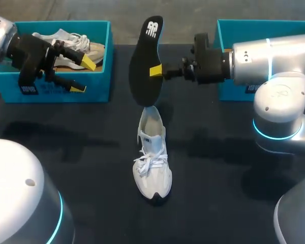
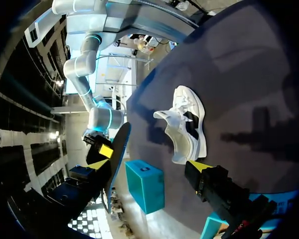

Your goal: Take the shoe out of the shoebox, open the shoe tongue, remove and reinsert the insole, then place the shoe into the shoebox

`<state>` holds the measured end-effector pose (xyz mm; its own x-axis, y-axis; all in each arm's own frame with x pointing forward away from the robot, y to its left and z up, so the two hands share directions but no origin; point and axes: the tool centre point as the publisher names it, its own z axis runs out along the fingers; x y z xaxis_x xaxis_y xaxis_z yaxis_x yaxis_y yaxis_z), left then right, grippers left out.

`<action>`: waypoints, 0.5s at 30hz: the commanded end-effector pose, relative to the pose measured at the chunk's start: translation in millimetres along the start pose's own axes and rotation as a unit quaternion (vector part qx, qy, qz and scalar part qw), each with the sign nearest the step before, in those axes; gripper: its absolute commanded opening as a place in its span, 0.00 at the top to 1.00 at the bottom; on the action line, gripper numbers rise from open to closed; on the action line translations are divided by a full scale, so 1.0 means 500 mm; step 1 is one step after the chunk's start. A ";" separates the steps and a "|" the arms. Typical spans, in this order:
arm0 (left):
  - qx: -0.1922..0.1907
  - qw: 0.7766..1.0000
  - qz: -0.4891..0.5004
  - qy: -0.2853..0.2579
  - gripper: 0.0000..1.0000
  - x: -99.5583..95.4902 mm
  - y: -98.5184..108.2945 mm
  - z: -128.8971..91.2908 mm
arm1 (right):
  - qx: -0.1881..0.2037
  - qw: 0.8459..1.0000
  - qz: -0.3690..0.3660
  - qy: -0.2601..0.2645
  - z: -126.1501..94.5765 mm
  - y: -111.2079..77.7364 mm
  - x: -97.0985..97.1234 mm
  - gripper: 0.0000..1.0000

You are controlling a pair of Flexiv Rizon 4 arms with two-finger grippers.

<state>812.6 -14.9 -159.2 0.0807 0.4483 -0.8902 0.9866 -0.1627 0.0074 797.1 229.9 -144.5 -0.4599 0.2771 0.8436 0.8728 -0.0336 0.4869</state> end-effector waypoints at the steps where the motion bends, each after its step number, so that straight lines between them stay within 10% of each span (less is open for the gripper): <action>1: -0.006 1.000 0.003 0.008 0.00 0.008 0.001 0.008 | -0.005 1.000 -0.008 -0.015 0.009 -0.004 -0.017 1.00; 15: 0.005 0.999 -0.039 0.028 0.00 0.080 0.055 0.039 | -0.034 0.998 -0.057 -0.016 0.039 -0.009 -0.059 1.00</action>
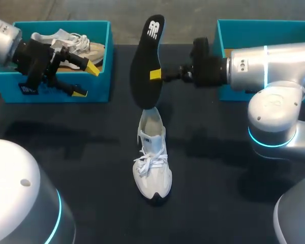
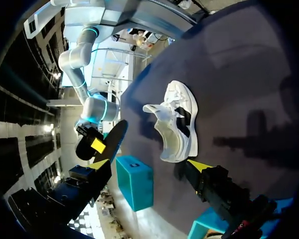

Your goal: Take the shoe out of the shoebox, open the shoe tongue, remove and reinsert the insole, then place the shoe into the shoebox

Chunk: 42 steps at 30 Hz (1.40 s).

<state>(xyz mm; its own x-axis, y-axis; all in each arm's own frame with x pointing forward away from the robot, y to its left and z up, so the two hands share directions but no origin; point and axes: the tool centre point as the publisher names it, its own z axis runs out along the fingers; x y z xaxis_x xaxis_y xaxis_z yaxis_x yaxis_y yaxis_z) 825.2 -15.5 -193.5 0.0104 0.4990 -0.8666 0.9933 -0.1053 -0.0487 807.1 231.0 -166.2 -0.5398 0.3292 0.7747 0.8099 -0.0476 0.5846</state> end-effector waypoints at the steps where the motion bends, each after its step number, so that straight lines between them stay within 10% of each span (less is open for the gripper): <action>1: 0.019 1.000 0.000 0.006 0.00 0.018 0.033 0.014 | -0.009 1.000 -0.004 0.008 0.027 -0.010 -0.015 1.00; 19: 0.002 0.999 -0.031 0.015 0.00 0.094 0.028 0.057 | -0.022 0.997 -0.059 0.032 0.055 -0.026 -0.074 1.00; 42: -0.002 0.999 -0.028 0.027 0.00 0.160 0.130 0.144 | -0.025 0.995 -0.086 0.053 0.067 -0.040 -0.146 1.00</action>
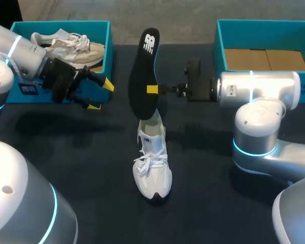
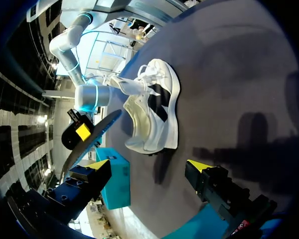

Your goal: Take the shoe out of the shoebox, open the shoe tongue, remove and reinsert the insole, then place the shoe into the shoebox

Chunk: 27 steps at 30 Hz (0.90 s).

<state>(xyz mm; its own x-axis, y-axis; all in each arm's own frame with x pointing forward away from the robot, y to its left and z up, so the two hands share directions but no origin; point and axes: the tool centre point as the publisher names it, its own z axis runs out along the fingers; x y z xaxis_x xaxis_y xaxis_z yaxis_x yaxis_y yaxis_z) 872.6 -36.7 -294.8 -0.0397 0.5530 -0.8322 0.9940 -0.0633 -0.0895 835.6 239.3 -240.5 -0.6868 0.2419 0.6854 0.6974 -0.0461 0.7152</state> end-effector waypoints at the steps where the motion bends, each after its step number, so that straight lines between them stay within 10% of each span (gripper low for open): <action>1: 0.005 1.000 0.001 -0.002 0.00 0.002 0.022 0.019 | -0.001 1.000 -0.003 0.003 0.002 0.000 -0.006 1.00; 27: 0.021 1.000 0.012 0.012 0.00 0.005 0.019 0.044 | -0.003 0.999 -0.049 -0.002 -0.003 -0.012 -0.037 1.00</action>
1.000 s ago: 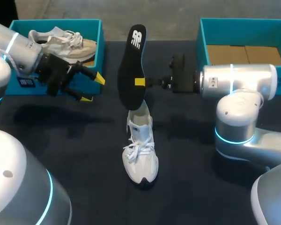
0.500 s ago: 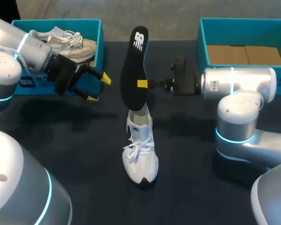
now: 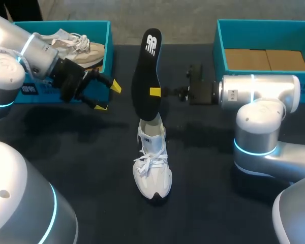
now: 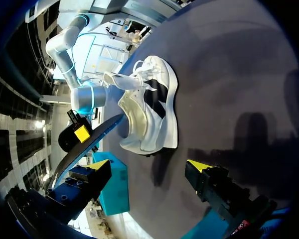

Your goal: Take the shoe out of the shoebox, open the shoe tongue, remove and reinsert the insole, then place the shoe into the shoebox

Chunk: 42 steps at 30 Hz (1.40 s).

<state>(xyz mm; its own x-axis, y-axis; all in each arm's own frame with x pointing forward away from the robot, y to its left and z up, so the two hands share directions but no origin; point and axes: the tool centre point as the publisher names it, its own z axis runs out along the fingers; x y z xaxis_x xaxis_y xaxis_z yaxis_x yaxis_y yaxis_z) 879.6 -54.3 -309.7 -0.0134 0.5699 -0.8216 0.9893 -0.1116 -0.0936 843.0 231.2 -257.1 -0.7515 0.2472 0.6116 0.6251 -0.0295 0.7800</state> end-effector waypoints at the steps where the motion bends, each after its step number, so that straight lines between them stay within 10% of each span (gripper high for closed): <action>1: 0.000 1.000 0.001 0.001 0.00 0.000 0.000 -0.001 | 0.007 1.000 0.001 -0.001 0.007 -0.001 -0.004 1.00; 42: 0.018 0.999 -0.010 -0.027 0.00 0.004 0.008 0.025 | 0.019 0.993 -0.113 0.013 -0.004 -0.041 -0.033 1.00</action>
<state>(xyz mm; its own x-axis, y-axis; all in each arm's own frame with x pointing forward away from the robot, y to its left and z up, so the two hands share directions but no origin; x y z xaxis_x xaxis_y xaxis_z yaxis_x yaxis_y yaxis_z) 881.8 -63.5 -318.4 -0.0438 0.5281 -0.8480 0.9829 -0.1293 -0.1314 844.9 228.9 -278.9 -0.8765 0.2216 0.4273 0.4498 0.0610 0.8910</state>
